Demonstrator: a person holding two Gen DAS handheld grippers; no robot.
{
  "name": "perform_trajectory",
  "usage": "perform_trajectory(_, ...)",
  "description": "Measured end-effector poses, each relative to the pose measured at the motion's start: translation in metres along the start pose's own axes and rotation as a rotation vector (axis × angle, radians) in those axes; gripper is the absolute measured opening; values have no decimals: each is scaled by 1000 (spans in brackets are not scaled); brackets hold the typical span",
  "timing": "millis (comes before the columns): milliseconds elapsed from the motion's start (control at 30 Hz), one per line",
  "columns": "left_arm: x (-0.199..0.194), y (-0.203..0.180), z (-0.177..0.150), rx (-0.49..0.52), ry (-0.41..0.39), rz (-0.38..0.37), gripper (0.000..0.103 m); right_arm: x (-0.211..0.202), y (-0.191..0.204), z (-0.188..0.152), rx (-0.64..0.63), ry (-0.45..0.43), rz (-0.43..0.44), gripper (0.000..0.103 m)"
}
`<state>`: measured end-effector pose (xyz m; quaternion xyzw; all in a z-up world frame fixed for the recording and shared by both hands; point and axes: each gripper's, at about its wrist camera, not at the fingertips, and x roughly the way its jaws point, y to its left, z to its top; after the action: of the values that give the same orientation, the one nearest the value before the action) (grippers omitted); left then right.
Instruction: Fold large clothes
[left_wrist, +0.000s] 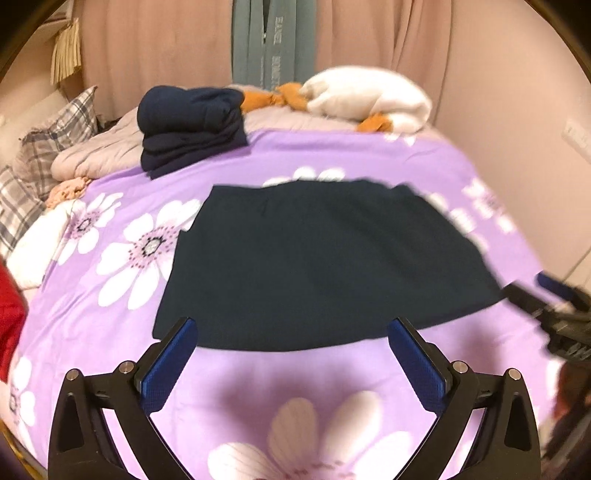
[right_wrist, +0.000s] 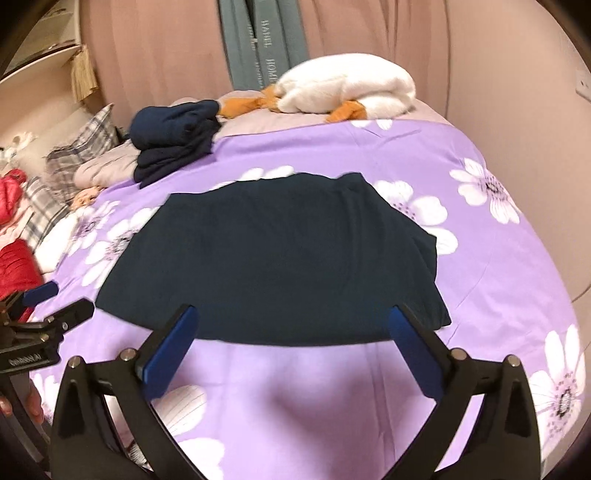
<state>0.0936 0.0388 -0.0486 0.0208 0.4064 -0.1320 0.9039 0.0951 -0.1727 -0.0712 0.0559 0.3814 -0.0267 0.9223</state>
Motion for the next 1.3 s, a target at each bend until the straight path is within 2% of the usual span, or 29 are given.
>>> perform_trajectory(67, -15, -3, 6, -10, 9, -3, 102, -13, 6, 5, -23, 10, -25, 103)
perform_trajectory(167, -33, -6, 15, -13, 14, 50, 102, -42, 12, 17, -31, 15, -10, 103)
perform_trajectory(300, -51, -4, 27, -19, 35, 113, 102, -79, 19, 29, -48, -37, -45, 103)
perform_trajectory(467, -83, -8, 39, -6, -32, 144, 102, -115, 23, 47, -32, -60, -42, 103)
perform_trajectory(600, -99, -11, 40, 5, -57, 164, 102, -128, 29, 54, -48, -49, -45, 103)
perform_trajectory(867, -112, -14, 36, 12, -86, 157, 102, -147, 38, 53, -75, -57, -11, 103)
perform_trajectory(1300, -126, -18, 35, 19, -102, 175, 102, -153, 39, 51, -61, -64, 3, 103)
